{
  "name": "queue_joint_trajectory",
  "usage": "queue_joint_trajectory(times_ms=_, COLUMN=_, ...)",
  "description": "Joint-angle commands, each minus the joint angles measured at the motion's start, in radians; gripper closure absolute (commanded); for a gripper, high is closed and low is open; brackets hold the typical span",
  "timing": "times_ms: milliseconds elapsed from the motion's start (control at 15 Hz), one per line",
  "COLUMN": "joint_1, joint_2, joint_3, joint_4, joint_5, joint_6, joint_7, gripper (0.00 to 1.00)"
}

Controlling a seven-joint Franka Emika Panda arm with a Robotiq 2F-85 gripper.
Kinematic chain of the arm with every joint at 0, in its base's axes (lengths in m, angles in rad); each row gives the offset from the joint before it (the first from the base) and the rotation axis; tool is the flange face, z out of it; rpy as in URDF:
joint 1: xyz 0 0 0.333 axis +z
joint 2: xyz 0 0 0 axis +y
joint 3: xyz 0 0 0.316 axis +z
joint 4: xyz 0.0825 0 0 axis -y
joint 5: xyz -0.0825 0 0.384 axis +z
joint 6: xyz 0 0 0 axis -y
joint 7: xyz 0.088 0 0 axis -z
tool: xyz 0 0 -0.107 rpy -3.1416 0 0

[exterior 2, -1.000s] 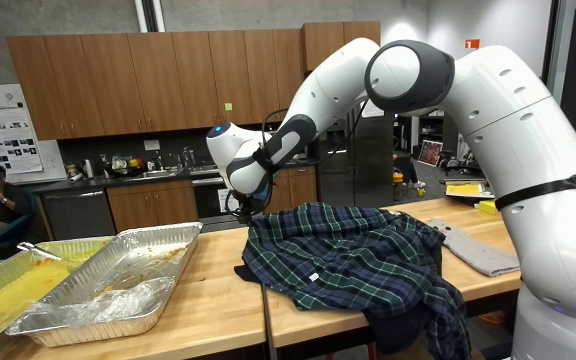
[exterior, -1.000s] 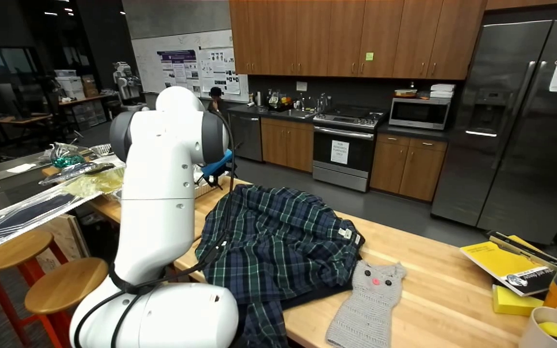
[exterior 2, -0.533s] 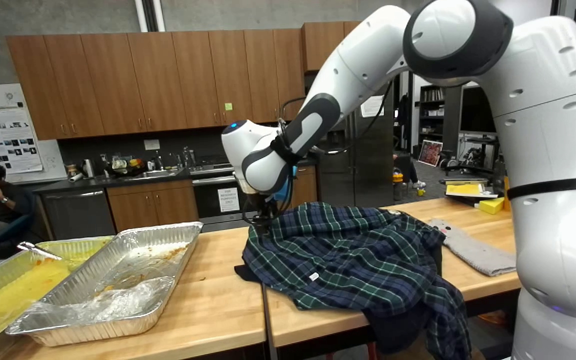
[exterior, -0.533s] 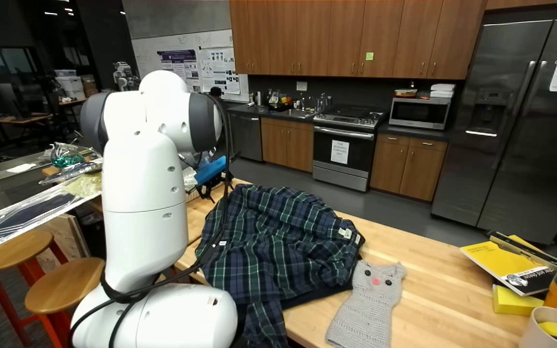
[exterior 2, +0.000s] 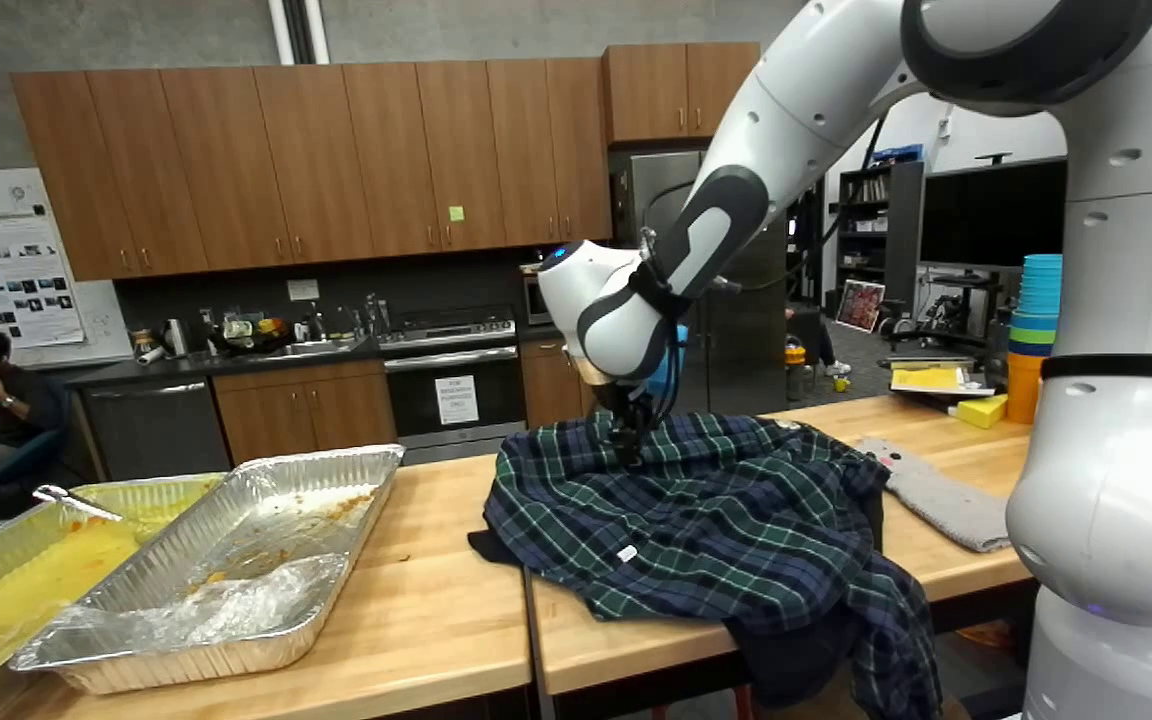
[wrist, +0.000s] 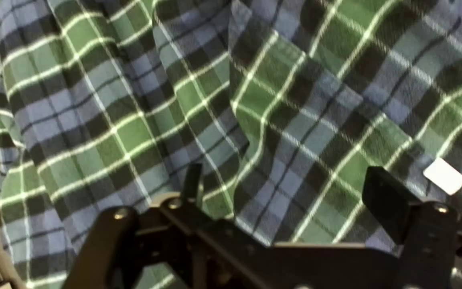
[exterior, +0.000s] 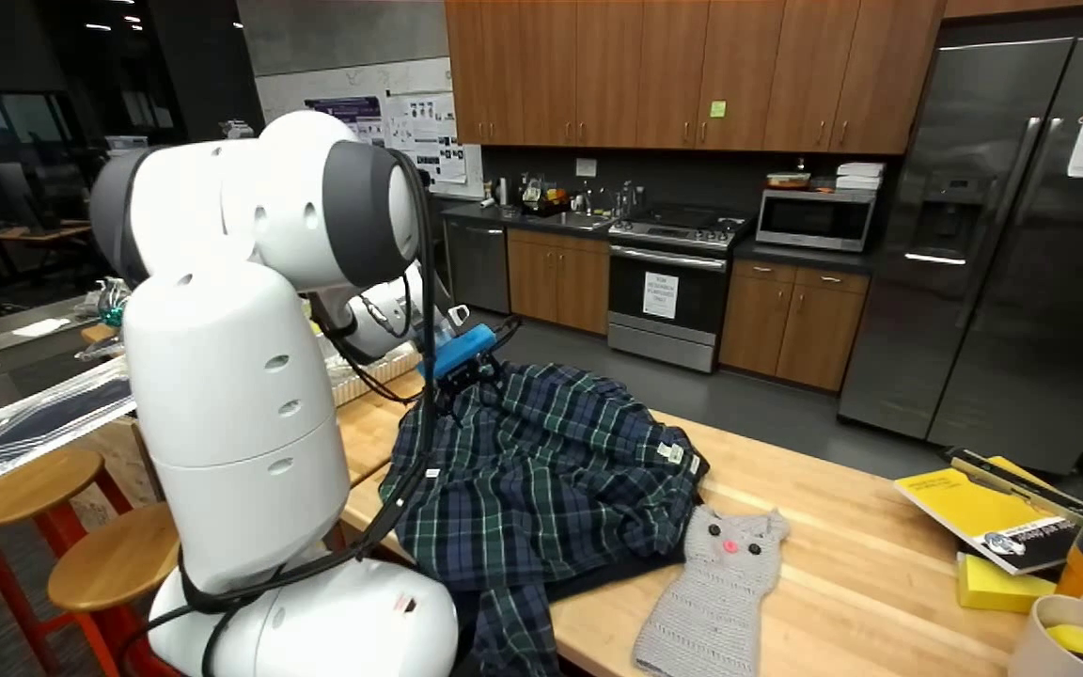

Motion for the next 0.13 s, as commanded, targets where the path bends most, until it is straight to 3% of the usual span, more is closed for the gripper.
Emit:
queue_joint_trajectory(times_ms=0, joint_1=-0.025, joint_2=-0.032, joint_3=0.002, joint_4=-0.032, joint_5=0.017, joint_6=0.006, joint_7=-0.026, gripper=0.0)
queue_joint_trajectory(times_ms=67, joint_1=-0.034, joint_2=-0.048, joint_3=0.0, joint_4=-0.047, joint_5=0.021, joint_6=0.009, joint_7=-0.037, gripper=0.0)
